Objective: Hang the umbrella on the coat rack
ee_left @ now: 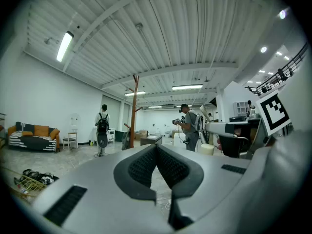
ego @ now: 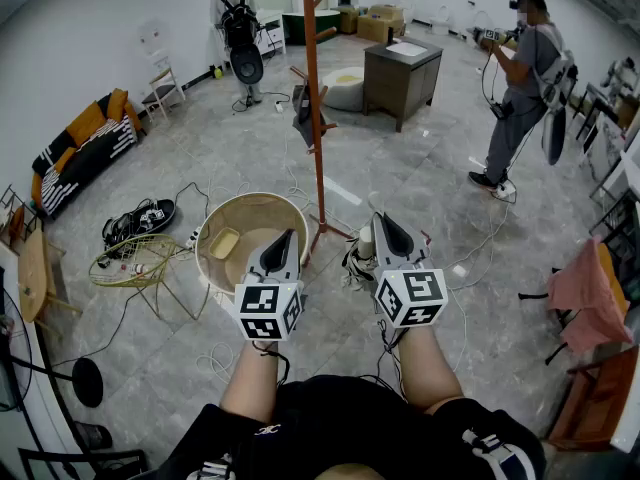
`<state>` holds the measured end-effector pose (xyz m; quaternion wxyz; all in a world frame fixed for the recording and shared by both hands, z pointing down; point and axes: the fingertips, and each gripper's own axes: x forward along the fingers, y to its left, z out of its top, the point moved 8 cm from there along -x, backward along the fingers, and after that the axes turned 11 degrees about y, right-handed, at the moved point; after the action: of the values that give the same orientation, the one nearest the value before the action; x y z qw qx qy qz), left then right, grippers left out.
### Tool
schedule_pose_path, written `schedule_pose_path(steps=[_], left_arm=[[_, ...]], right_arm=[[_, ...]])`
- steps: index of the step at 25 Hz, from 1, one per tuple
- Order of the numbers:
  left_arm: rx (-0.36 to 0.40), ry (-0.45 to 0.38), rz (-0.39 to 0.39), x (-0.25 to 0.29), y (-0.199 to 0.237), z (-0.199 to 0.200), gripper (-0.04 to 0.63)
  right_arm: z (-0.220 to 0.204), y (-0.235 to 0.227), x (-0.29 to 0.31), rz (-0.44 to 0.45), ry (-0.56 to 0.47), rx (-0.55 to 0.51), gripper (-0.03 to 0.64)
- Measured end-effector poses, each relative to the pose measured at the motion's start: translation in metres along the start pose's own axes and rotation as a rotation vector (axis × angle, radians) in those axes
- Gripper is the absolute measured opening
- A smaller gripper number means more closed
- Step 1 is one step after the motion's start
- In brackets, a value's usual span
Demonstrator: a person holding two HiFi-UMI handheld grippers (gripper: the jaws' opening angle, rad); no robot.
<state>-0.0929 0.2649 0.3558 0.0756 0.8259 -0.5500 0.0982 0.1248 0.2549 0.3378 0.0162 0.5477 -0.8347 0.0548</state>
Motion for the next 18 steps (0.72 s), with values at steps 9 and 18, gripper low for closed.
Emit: schedule_pose_path(steps=[9, 18], left_arm=[[-0.013, 0.003, -0.026, 0.001, 0.045, -0.008, 0.018], [0.003, -0.015, -0.107, 0.003, 0.098, -0.010, 0.018]], right_arm=[[-0.004, 0.029, 0.028, -0.033, 0.011, -0.004, 0.021], [-0.007, 0.066, 0.048, -0.112, 0.010, -0.002, 0.021]])
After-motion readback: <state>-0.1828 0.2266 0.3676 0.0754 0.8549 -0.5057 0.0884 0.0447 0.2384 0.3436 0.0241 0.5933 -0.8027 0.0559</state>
